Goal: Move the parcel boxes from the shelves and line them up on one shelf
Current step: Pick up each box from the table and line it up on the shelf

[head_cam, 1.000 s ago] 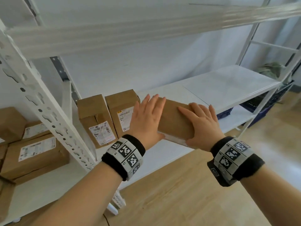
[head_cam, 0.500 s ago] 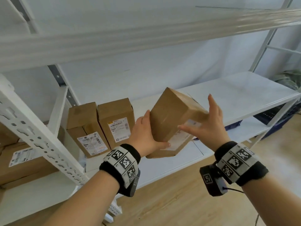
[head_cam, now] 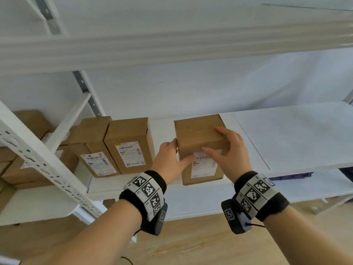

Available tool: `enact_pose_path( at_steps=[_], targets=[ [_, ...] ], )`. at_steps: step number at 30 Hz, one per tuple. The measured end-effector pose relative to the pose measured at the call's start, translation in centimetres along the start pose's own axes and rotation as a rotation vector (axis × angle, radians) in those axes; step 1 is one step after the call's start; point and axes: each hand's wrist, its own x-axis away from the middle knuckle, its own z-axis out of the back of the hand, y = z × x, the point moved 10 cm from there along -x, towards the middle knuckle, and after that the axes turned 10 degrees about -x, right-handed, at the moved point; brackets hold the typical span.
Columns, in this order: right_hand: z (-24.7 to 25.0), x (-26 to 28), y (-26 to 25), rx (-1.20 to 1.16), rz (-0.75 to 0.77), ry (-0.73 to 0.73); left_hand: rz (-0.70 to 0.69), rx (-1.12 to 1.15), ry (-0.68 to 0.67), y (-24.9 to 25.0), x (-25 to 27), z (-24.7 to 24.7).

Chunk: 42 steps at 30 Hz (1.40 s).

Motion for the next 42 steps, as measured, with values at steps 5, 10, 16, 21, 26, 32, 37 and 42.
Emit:
enact_pose_path(
  at_steps=[5, 10, 16, 21, 26, 32, 37, 42],
  targets=[
    [-2.7, -0.4, 2.6, -0.034, -0.076, -0.067, 0.050, -0.056, 0.059, -0.9, -0.5, 0.6],
    [-5.2, -0.9, 4.1, -0.042, -0.119, -0.105, 0.113, -0.215, 0.051, -2.3, -1.0, 1.2],
    [-7.8, -2.3, 4.5, 0.058, -0.113, -0.141, 0.063, -0.302, 0.041, -2.6, -1.7, 3.7],
    [-9.8, -4.1, 4.1, 0.139, -0.054, -0.160, -0.069, -0.326, 0.277, -3.5, -2.0, 9.6],
    [-11.5, -5.9, 3.8, 0.150, -0.046, -0.170, -0.028, -0.621, 0.117, -8.4, -4.4, 9.5],
    [-12.9, -6.5, 3.5, 0.164, -0.038, -0.171, -0.068, -0.713, 0.086, -10.0, -4.0, 8.1],
    [-13.6, -6.8, 3.2, 0.170, -0.026, -0.189, -0.074, -0.747, 0.107, -10.2, -4.0, 7.9],
    [-13.6, -6.8, 3.2, 0.201, -0.014, -0.199, -0.080, -0.737, 0.112, -10.3, -4.0, 7.8]
  ],
)
